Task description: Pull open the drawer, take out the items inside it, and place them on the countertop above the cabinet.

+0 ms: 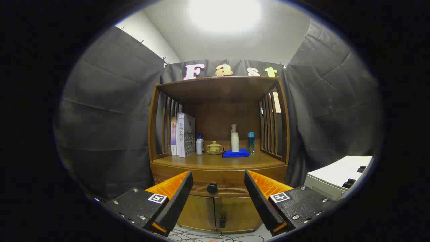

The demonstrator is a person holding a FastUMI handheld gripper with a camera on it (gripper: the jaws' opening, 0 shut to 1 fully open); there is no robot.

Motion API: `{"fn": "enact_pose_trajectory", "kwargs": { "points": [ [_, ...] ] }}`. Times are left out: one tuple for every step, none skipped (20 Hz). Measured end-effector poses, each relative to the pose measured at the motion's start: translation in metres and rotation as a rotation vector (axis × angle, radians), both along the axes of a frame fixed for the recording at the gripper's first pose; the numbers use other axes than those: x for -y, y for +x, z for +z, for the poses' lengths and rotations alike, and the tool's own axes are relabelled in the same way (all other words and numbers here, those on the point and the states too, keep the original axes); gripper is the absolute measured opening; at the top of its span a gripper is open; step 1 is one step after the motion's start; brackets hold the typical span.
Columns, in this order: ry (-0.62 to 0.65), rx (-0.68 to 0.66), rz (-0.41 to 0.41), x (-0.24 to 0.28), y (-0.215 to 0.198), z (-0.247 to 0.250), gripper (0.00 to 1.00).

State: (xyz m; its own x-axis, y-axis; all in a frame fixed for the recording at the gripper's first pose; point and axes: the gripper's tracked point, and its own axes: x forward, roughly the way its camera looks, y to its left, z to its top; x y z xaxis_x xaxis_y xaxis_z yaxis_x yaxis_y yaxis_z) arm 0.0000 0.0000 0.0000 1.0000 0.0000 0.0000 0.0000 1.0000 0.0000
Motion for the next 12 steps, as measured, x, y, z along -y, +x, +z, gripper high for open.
{"fn": "enact_pose_trajectory", "kwargs": {
  "points": [
    [-0.001, -0.001, -0.003, 0.0008, -0.0005, 0.0006, 0.96],
    [-0.003, 0.000, -0.008, 0.0021, -0.0005, 0.0007, 0.95],
    [-0.004, 0.000, -0.011, 0.0027, -0.0012, 0.0010, 0.95],
    [-0.005, 0.001, -0.012, 0.0022, -0.0007, 0.0006, 0.96],
    [-0.005, 0.002, -0.013, 0.0029, -0.0011, 0.0012, 0.95],
    [-0.006, 0.002, -0.012, 0.0023, -0.0003, 0.0008, 0.95],
    [-0.007, 0.003, -0.012, 0.0024, -0.0010, 0.0016, 0.95],
    [-0.007, 0.002, -0.013, 0.0017, -0.0006, 0.0005, 0.96],
    [-0.008, 0.003, -0.011, 0.0016, -0.0004, 0.0008, 0.96],
    [-0.008, 0.002, -0.011, 0.0029, -0.0018, 0.0005, 0.96],
    [-0.005, -0.001, -0.008, 0.0021, -0.0022, 0.0005, 0.95],
    [-0.002, -0.001, -0.002, 0.0000, -0.0014, -0.0007, 0.95]
  ]
}}
